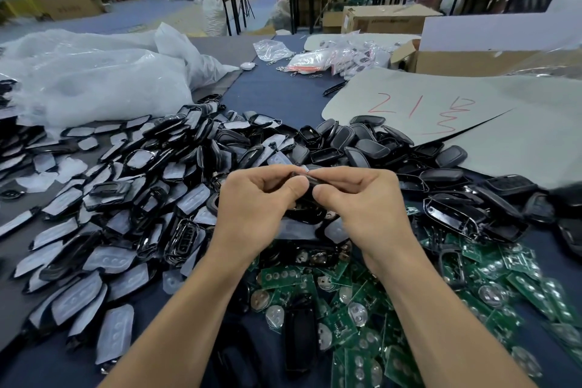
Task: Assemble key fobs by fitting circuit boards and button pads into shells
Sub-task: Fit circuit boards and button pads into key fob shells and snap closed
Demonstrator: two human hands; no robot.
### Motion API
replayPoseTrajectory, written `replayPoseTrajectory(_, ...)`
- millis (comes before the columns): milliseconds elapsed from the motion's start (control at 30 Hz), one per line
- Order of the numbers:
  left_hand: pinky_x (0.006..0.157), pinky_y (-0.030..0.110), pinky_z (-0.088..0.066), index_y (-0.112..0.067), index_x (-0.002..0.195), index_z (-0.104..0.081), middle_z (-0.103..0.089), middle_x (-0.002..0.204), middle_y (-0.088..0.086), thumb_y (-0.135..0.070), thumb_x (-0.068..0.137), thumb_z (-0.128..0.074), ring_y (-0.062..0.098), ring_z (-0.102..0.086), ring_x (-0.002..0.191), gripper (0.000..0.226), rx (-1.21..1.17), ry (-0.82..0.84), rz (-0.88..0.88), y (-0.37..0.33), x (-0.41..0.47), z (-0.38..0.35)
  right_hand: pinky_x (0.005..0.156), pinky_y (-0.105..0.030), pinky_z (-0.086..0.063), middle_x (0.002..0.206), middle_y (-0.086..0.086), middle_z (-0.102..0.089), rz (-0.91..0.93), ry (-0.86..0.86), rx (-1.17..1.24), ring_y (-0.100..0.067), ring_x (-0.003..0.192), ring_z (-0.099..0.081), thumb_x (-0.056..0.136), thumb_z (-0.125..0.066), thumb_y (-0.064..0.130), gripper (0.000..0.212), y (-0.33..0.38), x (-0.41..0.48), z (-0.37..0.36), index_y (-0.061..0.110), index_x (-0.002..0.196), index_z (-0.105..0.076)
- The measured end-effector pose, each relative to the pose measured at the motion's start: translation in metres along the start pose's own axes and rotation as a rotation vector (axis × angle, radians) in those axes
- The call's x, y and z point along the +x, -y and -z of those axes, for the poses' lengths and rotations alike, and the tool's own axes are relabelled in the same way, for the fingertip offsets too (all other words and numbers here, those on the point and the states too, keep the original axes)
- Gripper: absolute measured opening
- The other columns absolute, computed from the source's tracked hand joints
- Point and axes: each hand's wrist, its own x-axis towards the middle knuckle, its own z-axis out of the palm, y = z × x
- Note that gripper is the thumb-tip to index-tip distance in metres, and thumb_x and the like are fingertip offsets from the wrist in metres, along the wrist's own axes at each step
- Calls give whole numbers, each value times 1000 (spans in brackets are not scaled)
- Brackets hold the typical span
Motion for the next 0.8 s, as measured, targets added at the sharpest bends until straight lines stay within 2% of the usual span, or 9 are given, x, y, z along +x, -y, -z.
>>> replayPoseTrajectory(200, 72, 20, -61, -37, 88, -85, -82, 89, -2, 2, 90, -75, 15, -80, 84, 40, -151, 57, -5, -4, -3, 2, 85, -46, -63, 86, 5, -81, 52, 7, -20, -15, 87, -78, 70, -78, 11, 29, 1, -1, 0, 29, 91, -84)
replayPoseTrajectory(433, 72, 22, -61, -37, 88, -84, -82, 87, -1, 0, 91, -75, 18, -79, 83, 39, -144, 29, -35, -5, -4, 0, 84, -42, -63, 85, 9, -81, 78, -19, -49, -12, 86, -78, 70, -78, 15, 28, 6, -3, -1, 32, 91, -84)
replayPoseTrajectory(567, 82, 31, -63, -33, 95, -84, -82, 89, -7, 0, 89, -76, 14, -79, 87, 35, -9, -15, -108, -2, -7, 2, 82, -21, -60, 87, 20, -78, 168, 2, -260, 2, 86, -74, 80, -75, 8, 28, 12, -9, -4, 31, 95, -83)
replayPoseTrajectory(600, 85, 34, -63, -32, 99, -83, -81, 91, -10, -3, 88, -77, 12, -79, 89, 32, 44, -32, -135, -2, -9, 2, 84, -21, -60, 89, 21, -78, 195, 6, -327, 4, 88, -73, 81, -73, 8, 30, 13, -10, -6, 31, 98, -82)
replayPoseTrajectory(667, 86, 34, -62, -36, 103, -81, -81, 93, -16, -14, 86, -77, 9, -78, 91, 28, 106, -72, -183, -1, -13, 1, 87, -24, -60, 92, 26, -76, 229, -6, -393, 5, 90, -72, 81, -71, 13, 40, 19, -13, -10, 44, 106, -74)
replayPoseTrajectory(733, 85, 30, -62, -37, 101, -81, -80, 92, -16, -20, 85, -76, 8, -78, 90, 24, 84, -84, -191, -4, -13, 0, 85, -21, -59, 84, 39, -70, 260, -30, -399, 8, 88, -71, 79, -70, 21, 51, 26, -16, -11, 61, 109, -60)
replayPoseTrajectory(800, 80, 27, -62, -35, 94, -83, -81, 88, -11, -21, 83, -78, 11, -78, 86, 19, 29, -64, -149, -6, -10, -1, 82, -20, -59, 84, 45, -66, 284, -32, -405, 11, 86, -71, 79, -71, 26, 50, 28, -18, -11, 65, 107, -56)
